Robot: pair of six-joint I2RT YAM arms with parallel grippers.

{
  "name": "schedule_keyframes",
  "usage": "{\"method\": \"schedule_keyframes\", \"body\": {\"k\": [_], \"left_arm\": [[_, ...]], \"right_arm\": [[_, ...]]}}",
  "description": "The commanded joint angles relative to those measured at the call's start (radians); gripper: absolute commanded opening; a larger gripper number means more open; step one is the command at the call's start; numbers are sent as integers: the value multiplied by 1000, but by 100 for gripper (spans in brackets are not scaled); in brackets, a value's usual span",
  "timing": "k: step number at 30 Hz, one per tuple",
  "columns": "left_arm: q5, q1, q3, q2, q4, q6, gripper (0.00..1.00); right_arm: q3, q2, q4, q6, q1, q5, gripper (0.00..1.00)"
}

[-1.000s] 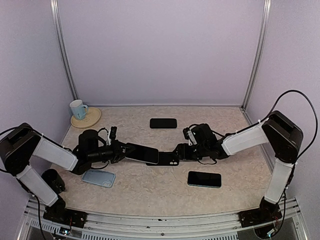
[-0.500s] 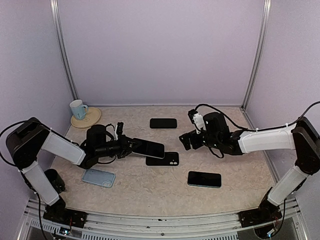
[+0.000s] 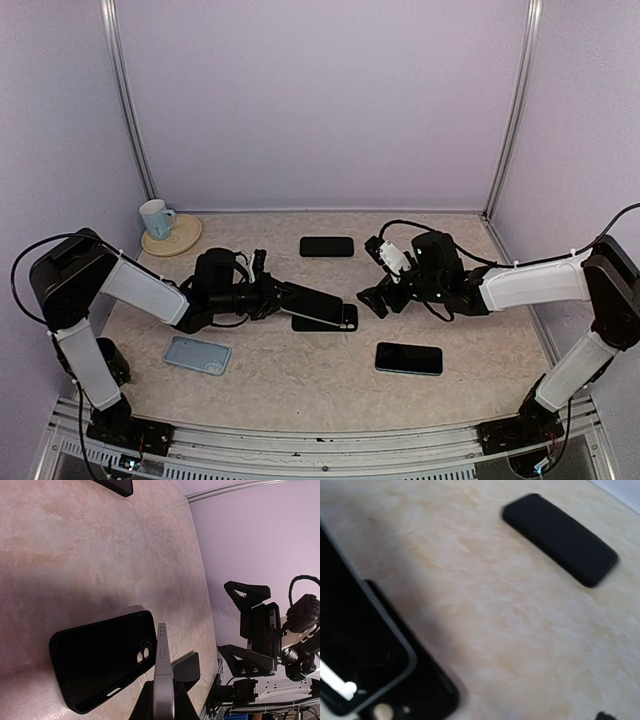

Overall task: Put the phone into the phone case
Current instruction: Install the phone into the phone case.

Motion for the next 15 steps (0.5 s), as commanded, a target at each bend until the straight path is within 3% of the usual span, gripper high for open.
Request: {"method": "schedule_keyframes", "body": {"k": [1,9,15], "left_arm": [[-13,-8,43,31,35,-6,0],[-13,-11,76,72,28,-5,0],[-12,-11,100,89,14,-12,0]], "right_arm": [[5,9,7,-60,-27,-151,100],[12,26,8,-71,-71,-240,100],[30,58,-25,-98,-79,-221,99]]}}
